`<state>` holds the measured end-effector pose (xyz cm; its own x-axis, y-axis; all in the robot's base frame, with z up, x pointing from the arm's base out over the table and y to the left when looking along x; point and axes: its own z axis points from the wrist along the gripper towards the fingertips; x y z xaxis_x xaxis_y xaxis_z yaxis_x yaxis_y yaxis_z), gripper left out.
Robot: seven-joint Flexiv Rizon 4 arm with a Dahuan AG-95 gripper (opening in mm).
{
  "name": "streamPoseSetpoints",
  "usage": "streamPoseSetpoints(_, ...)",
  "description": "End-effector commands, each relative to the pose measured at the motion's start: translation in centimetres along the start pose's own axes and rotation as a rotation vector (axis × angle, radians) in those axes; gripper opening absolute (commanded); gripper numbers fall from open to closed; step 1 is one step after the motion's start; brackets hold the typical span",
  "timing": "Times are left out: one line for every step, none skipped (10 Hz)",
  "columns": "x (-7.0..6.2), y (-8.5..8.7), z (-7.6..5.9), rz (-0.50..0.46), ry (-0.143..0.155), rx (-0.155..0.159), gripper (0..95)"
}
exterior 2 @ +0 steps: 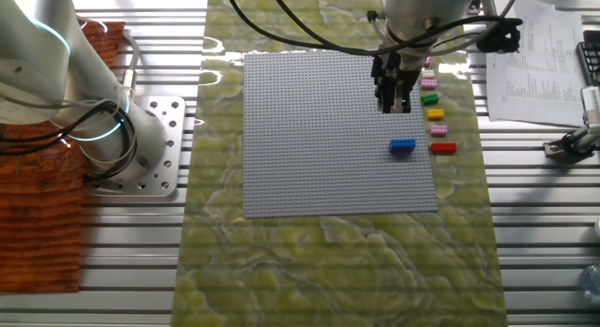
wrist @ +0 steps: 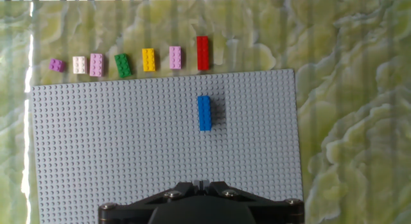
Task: Stack small Lego blocks one on top of the other
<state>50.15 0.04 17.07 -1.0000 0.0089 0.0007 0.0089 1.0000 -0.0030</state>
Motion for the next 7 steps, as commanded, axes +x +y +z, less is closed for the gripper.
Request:
streamPoseSetpoints(0.0, 0.0, 0.0, 0.0, -0.001, 0.001, 0.0)
streamPoseSetpoints(0.0, 0.0, 0.0, 0.0, -0.001, 0.0, 0.0)
streamPoseSetpoints(-0.03, 0.0, -0.02, 0.0, -0.002, 0.0, 0.0)
streamPoseSetpoints(-0.08, 0.02, -0.05, 0.0, -0.002, 0.0, 0.0)
streamPoseSetpoints(-0.16, 0.04, -0.09, 0.0, -0.002, 0.0, 0.0)
streamPoseSetpoints(-0.23, 0.06, -0.12, 0.0, -0.001, 0.0, 0.0)
streamPoseSetpoints(-0.25, 0.07, -0.13, 0.0, -0.001, 0.0, 0.0)
